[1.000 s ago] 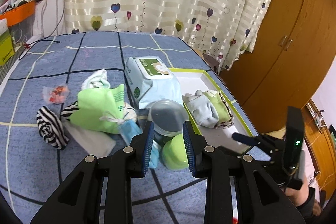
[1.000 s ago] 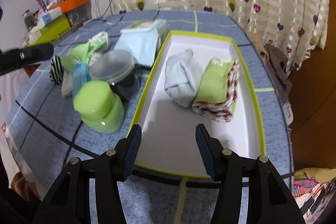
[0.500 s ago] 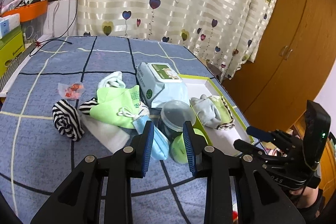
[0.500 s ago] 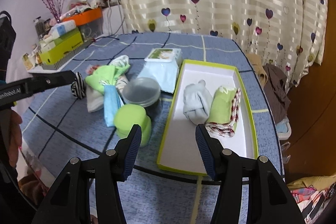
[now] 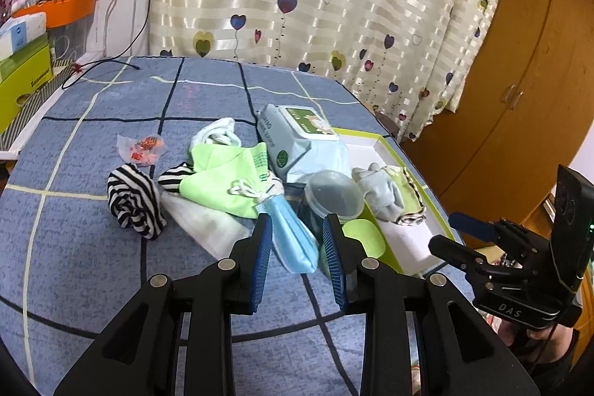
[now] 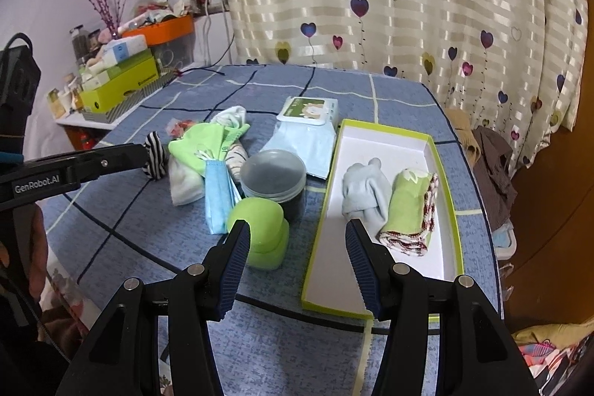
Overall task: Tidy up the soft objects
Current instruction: 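Move both grippers back toward the remaining pile of soft items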
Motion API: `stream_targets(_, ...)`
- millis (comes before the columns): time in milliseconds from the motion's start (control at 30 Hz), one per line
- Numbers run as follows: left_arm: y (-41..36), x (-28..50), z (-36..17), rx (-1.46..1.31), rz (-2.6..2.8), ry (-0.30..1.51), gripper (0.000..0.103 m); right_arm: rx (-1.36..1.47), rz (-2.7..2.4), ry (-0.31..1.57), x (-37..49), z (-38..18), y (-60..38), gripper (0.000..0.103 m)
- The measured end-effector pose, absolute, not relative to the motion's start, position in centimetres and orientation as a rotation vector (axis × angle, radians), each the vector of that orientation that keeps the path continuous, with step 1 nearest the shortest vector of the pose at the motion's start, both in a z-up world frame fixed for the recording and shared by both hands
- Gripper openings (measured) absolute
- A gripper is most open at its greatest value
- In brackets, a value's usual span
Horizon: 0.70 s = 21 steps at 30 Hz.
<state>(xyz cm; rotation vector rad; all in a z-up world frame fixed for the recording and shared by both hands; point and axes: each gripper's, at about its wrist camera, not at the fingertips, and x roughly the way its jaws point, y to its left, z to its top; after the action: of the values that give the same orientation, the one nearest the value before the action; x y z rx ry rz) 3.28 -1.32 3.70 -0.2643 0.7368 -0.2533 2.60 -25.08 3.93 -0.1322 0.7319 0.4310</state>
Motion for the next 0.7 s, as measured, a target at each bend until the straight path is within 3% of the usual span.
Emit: stream_targets(700, 2.8, 4.0, 2.0, -0.324, -0.176, 0.762, 0.030, -0.180, 0.530, 0.721, 3.7, 4.5, -20.7, 0.053)
